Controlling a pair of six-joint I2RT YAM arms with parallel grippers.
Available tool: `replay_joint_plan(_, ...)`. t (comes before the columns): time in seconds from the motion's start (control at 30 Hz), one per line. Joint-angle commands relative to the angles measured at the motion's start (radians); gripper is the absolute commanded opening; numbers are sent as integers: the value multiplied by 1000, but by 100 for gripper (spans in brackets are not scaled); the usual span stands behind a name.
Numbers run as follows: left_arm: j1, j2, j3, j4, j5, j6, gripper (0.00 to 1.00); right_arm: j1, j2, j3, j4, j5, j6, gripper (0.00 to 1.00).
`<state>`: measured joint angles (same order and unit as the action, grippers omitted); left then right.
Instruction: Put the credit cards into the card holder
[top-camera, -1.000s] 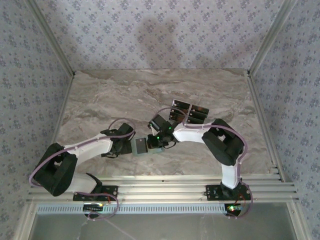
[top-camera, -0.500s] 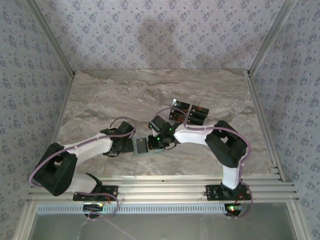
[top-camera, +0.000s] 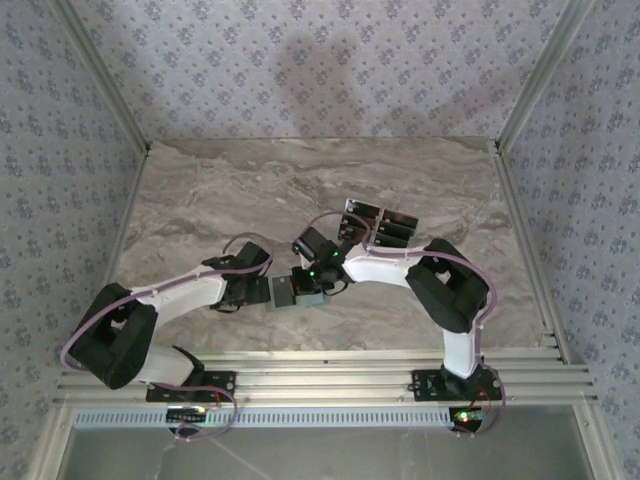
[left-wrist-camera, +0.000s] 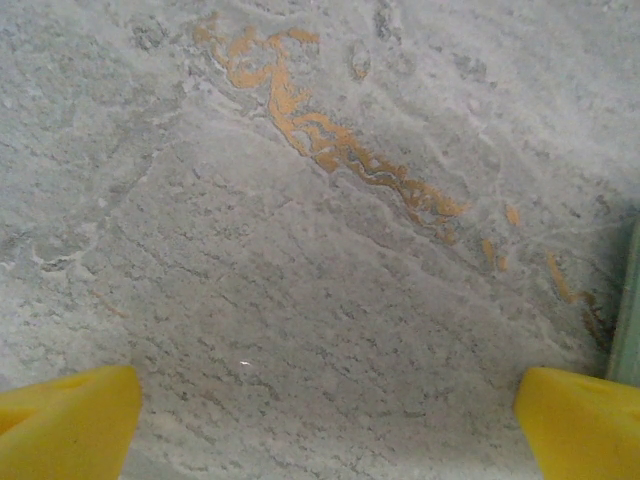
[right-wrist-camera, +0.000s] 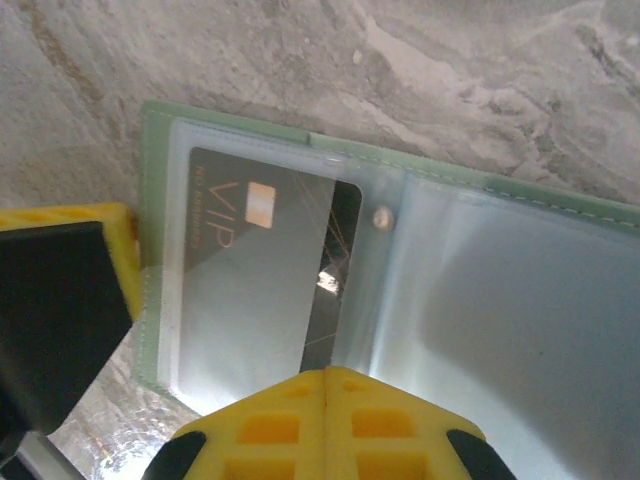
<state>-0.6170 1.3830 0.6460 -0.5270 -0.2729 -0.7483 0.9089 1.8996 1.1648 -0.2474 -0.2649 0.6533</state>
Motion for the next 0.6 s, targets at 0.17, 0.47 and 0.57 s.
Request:
replay_joint_plan(0.17, 0, 25, -16, 53, 24, 5, 98, 19, 60, 62, -25, -14, -16, 5)
replay_joint_plan(0.47, -2, 33, -28, 68, 33, 3, 98, 37, 76, 85, -19, -29, -16, 5)
replay_joint_plan(0.57, -2, 33, -29, 71, 35, 3, 98, 42, 79, 94, -14, -38, -16, 5)
